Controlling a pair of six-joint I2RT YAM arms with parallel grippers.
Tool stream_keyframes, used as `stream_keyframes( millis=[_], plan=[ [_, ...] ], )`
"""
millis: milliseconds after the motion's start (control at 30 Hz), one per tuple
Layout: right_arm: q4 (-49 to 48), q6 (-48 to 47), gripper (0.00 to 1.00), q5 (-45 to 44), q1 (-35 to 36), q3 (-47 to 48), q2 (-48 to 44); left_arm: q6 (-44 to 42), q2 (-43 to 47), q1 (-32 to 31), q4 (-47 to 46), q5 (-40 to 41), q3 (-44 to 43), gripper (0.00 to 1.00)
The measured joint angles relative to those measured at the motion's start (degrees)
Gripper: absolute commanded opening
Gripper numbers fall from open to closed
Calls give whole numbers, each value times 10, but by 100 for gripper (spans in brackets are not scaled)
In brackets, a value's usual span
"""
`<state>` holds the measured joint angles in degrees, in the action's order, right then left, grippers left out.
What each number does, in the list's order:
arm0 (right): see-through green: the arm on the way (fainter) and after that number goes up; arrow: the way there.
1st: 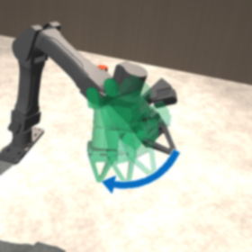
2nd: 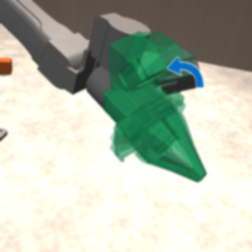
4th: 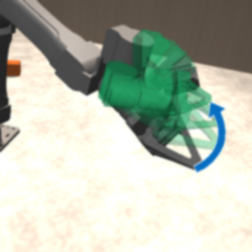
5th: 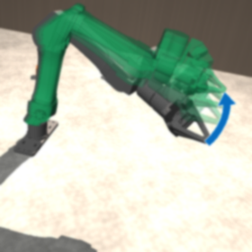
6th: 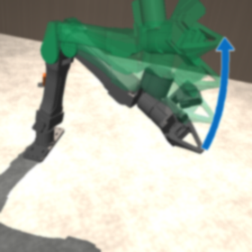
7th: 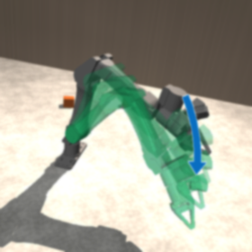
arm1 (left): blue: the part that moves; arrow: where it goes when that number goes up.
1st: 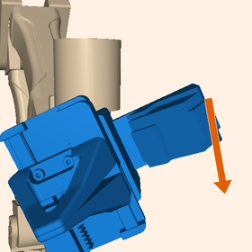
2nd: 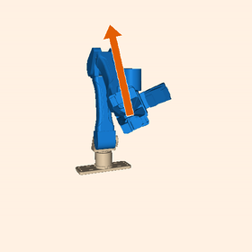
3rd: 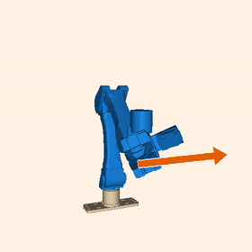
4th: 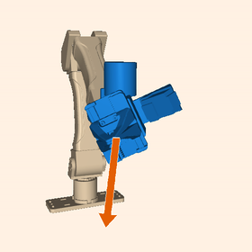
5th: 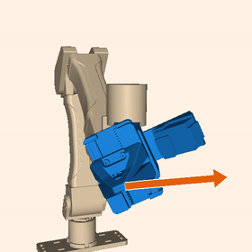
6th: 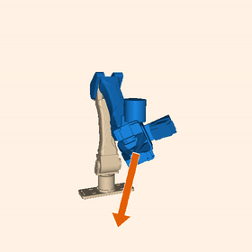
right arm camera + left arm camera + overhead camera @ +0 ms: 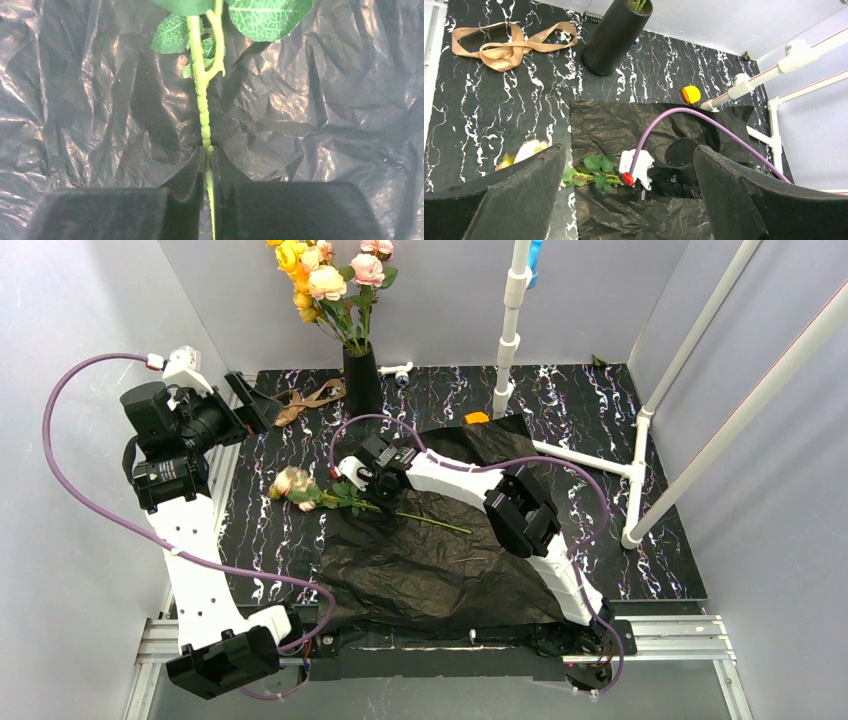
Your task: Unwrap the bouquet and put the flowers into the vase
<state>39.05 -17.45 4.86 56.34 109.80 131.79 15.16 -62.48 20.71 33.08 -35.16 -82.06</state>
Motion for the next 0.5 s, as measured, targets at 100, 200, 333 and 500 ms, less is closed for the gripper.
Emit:
stream_keyframes(
  millis=[100, 200, 333, 500],
  plan=[
    [-3, 7, 1, -2, 0, 0, 0, 2, -6, 0, 1, -7, 0, 100],
    [-6, 16, 1, -1, -1, 0, -5, 3, -20, 0, 11, -22, -2, 100],
    [-9, 40, 1, 28, -8, -1, -31, 3, -34, 0, 31, -50, -2, 100],
    [-87, 97, 1, 100, -42, -68, -130, 21, -21, 0, 19, -112, 19, 100]
  ],
)
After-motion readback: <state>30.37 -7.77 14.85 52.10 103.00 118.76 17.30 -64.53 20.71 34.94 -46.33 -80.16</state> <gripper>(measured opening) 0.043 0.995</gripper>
